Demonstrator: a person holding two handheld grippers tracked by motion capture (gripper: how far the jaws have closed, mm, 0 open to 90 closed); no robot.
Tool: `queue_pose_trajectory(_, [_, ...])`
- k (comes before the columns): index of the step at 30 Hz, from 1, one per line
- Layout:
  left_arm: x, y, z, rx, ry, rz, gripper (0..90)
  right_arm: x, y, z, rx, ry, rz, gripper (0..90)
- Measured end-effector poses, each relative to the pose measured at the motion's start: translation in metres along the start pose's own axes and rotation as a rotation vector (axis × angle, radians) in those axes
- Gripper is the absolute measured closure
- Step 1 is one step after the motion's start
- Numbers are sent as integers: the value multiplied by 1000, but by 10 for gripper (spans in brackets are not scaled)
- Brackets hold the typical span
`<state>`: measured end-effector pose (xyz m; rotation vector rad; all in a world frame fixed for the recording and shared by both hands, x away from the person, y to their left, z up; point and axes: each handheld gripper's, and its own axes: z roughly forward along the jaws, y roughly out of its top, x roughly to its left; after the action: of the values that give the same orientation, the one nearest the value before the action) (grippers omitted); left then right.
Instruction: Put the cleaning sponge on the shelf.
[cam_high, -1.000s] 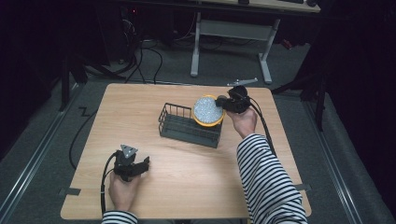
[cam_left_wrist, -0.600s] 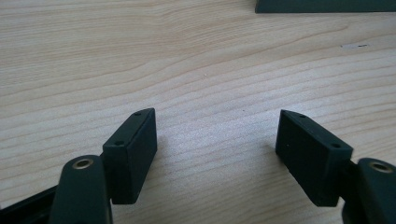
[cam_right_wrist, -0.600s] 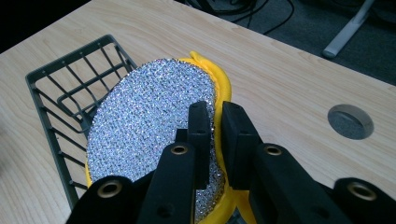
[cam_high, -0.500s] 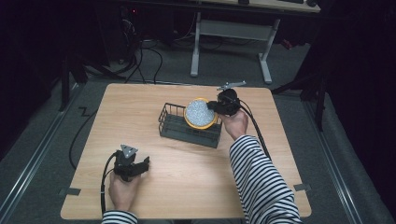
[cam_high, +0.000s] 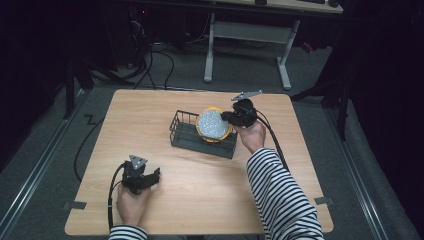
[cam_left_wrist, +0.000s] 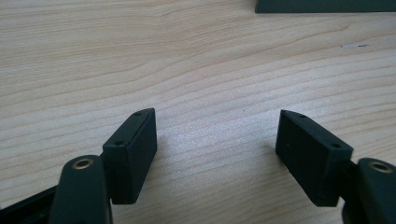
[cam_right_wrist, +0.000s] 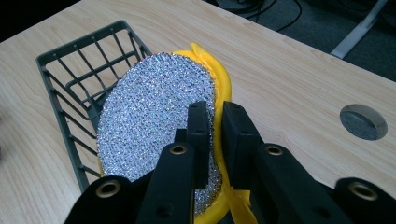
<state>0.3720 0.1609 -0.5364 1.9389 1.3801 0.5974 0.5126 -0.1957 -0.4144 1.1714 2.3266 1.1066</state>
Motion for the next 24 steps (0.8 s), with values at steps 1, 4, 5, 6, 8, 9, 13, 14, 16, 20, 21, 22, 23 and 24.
queue_pose_trajectory(1, [0,0,0,0,0,0,299,0,-1,0,2,2,-2,821])
queue_pose_trajectory(4, [0,0,0,0,0,0,299,0,-2,0,5,8,-7,820])
queue_pose_trajectory(5, [0,0,0,0,0,0,299,1,-3,0,11,8,-14,820])
queue_pose_trajectory(6, [0,0,0,1,0,1,299,1,-3,0,13,9,-18,819])
queue_pose_trajectory(8, [0,0,0,2,-1,1,299,2,-3,0,22,11,-19,818])
queue_pose_trajectory(9, [0,0,0,2,-1,1,299,2,-3,0,22,11,-19,818])
queue_pose_trajectory(13, [0,0,0,2,-1,1,299,1,-8,0,22,19,-12,792])
queue_pose_trajectory(14, [0,0,0,1,-1,1,299,1,-8,0,20,17,-9,768])
queue_pose_trajectory(16, [0,0,0,2,-1,1,299,1,-8,0,16,14,-8,730])
queue_pose_trajectory(20, [0,0,0,2,-2,2,299,1,-9,-3,8,-16,-3,538])
queue_pose_trajectory(21, [0,0,0,2,-2,2,298,1,-8,-5,5,-18,4,520])
queue_pose_trajectory(22, [0,0,0,2,-2,2,298,0,-8,-8,-3,-15,11,502])
queue_pose_trajectory(23, [0,0,0,1,-3,2,297,-1,-8,-10,-3,-16,14,491])
queue_pose_trajectory(24, [0,0,0,1,-4,3,296,-1,-8,-12,-5,-17,20,484])
